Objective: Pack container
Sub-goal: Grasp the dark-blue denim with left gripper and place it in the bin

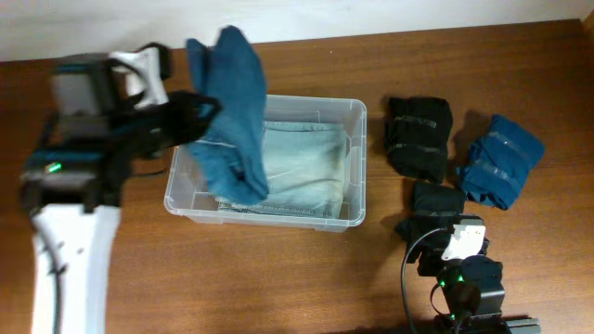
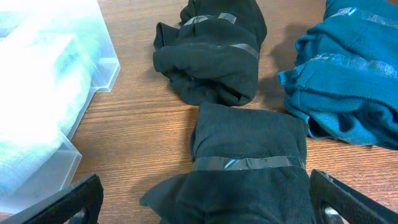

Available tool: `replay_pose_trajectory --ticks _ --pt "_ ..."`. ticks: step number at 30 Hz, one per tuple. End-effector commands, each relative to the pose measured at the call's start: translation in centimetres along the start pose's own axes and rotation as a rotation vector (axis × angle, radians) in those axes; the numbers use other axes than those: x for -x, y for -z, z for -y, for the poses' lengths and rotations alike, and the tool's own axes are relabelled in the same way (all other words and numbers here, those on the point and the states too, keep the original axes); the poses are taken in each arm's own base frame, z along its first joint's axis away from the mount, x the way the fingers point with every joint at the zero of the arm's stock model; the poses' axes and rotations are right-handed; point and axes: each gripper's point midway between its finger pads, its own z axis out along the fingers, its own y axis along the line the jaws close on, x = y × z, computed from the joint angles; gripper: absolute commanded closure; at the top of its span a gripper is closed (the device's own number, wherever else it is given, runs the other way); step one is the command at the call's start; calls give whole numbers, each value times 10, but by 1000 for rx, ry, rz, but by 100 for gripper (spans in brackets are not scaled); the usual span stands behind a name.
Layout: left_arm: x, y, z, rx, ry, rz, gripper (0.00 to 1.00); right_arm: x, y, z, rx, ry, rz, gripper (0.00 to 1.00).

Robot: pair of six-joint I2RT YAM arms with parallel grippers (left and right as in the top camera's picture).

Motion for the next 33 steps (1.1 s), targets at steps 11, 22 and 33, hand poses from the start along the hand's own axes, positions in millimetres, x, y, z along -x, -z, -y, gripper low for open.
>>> replay_pose_trajectory --ticks 11,22,33 --pt "-48 -118 28 160 18 -101 100 -2 -1 2 -5 -8 1 2" --pt "-65 -119 -40 482 23 -138 100 -2 -1 2 -5 -8 1 2" --pt "-55 -77 -109 767 60 -119 100 -2 -1 2 -5 -8 1 2"
